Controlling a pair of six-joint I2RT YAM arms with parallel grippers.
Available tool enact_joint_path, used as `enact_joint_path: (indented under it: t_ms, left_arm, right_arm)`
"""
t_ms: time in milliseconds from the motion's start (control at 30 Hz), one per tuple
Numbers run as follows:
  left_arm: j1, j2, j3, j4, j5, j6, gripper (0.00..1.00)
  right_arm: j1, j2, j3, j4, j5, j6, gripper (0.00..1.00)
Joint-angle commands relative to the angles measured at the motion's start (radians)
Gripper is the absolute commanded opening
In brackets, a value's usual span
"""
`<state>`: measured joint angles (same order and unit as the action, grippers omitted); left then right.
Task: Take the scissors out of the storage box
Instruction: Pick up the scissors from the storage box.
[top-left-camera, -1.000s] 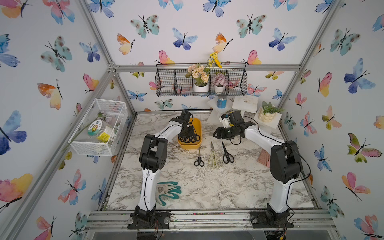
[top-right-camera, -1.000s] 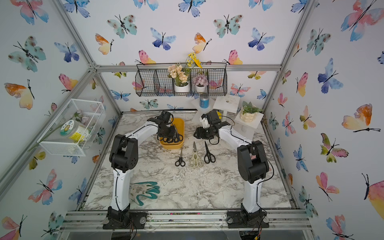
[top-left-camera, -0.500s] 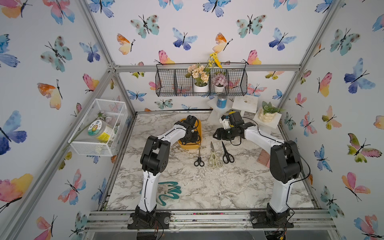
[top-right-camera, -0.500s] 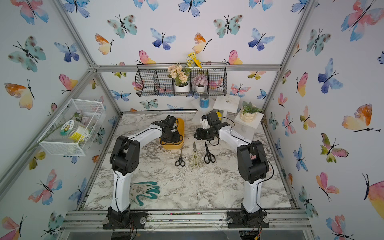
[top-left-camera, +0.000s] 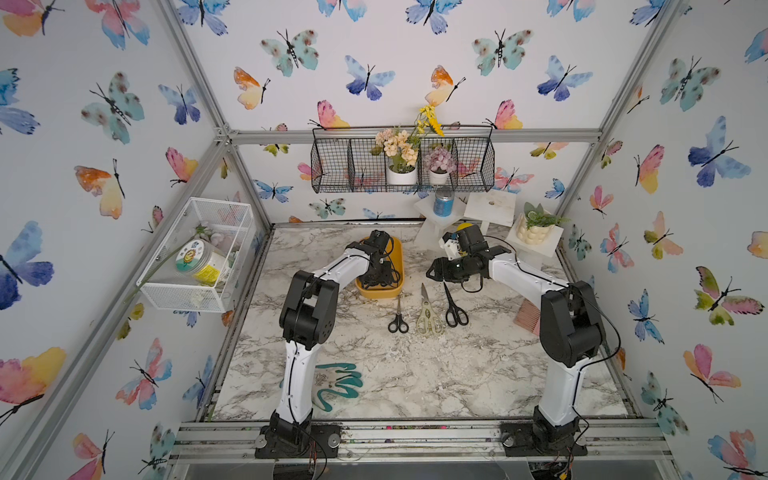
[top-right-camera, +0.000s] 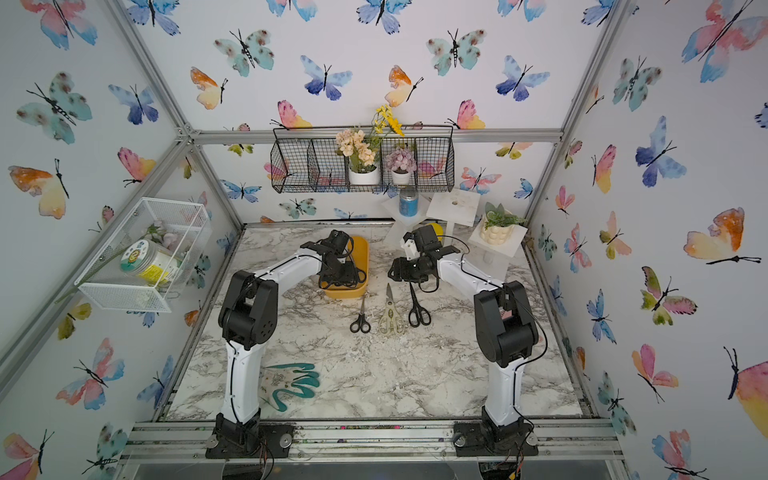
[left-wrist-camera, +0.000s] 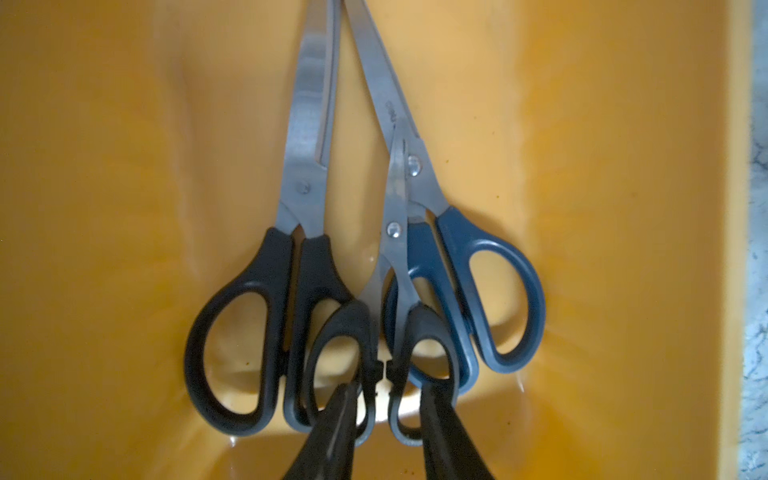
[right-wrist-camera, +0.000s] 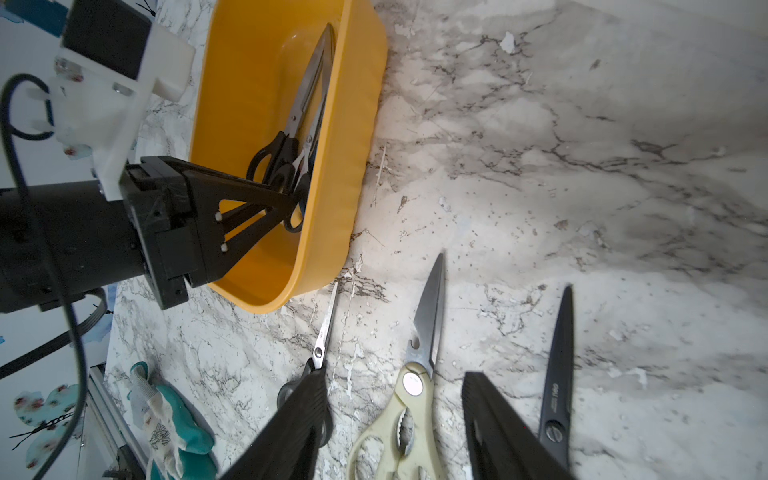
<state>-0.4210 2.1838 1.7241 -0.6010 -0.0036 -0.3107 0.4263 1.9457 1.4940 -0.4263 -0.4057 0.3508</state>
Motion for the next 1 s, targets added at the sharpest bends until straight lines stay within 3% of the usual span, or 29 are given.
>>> enact_joint_path:
  t_ms: [0,367,467,600,967]
  left_arm:
    - [0.005,0.008,-0.006,-0.001,-0.019,0.008,0.32]
    - [0.005,0.142,0.01,0.015,-0.055,0.031,0.31]
    - [0.008,0.154,0.01,0.018,-0.046,0.024,0.2]
    - [0.008,0.108,-0.023,0.049,-0.036,0.008,0.08]
    - [0.009,-0.116,-0.007,0.089,-0.038,-0.006,0.07]
  right_arm:
    - [0.004,-0.024,0.012,-0.012,-0.01,0.001,0.58]
    - [0.003,-0.017,0.026,-0.018,-0.021,0.002,0.58]
    - [0.003,-0.018,0.029,-0.02,-0.019,0.002,0.58]
    - [0.003,-0.018,0.025,-0.019,-0.018,0.001,0.58]
    - [0.003,-0.016,0.016,-0.009,-0.028,0.004,0.58]
